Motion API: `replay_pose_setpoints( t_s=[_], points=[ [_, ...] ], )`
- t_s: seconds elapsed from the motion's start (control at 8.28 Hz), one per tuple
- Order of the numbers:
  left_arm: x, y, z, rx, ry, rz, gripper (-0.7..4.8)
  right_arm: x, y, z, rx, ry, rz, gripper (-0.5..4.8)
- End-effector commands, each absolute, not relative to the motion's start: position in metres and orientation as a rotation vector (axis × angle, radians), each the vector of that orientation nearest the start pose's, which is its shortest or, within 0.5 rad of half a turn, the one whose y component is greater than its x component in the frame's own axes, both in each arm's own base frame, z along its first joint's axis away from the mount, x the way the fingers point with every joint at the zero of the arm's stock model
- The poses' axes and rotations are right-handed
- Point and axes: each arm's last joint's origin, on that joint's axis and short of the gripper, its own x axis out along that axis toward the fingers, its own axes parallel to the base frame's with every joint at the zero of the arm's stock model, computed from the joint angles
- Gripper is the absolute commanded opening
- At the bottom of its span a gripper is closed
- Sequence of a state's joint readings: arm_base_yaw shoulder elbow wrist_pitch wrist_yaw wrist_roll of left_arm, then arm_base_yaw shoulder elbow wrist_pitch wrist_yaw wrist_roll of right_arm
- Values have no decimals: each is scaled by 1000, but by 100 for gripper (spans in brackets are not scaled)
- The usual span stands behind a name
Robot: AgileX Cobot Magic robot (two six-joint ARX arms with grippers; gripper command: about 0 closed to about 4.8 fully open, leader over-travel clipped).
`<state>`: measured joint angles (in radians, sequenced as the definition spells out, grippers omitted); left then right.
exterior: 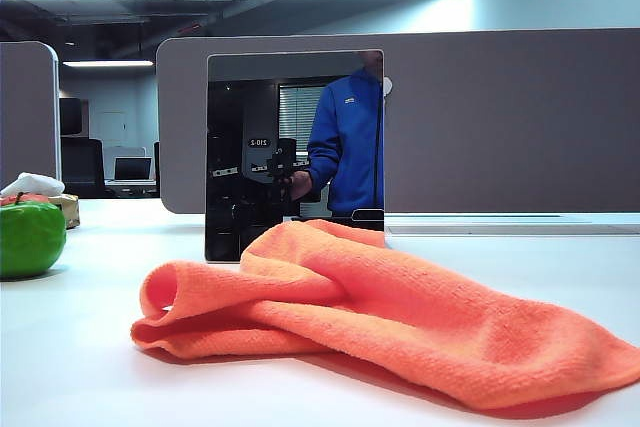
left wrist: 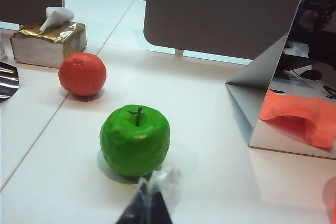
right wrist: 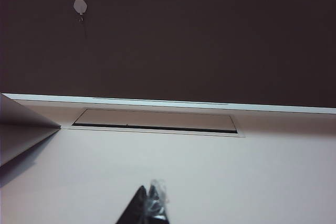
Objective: Pick up the cloth from the table and use it to cover the mirror.
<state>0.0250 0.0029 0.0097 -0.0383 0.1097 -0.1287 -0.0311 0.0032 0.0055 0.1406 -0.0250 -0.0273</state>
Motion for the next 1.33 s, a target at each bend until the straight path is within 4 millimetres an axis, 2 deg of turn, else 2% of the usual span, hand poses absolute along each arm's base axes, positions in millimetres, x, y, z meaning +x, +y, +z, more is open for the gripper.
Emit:
replay_pose_setpoints(
  t_s=[0.12,0.73,0.85,0.97,1.09,1.33],
  points=[
    [97,-1,164,-133,28,-91,-6,97,-2,178,-33,-134,-12,-1],
    [97,-1,165,-133,23,-98,-5,96,-2,178,-35,-130,10,-1],
    [96,-4,169,-132,-8,-185,-6,93,0,192,-45,-165,78,-1],
    [96,-4,171,-130,-11,-210,-6,91,1,198,-54,-162,79,-1],
    [93,-5,178,-132,3,-228,-6,84,1,215,-107,-122,76,-1],
    [80,-7,203,-143,116,-244,-6,59,1,251,-114,-9,82,-1]
  ],
)
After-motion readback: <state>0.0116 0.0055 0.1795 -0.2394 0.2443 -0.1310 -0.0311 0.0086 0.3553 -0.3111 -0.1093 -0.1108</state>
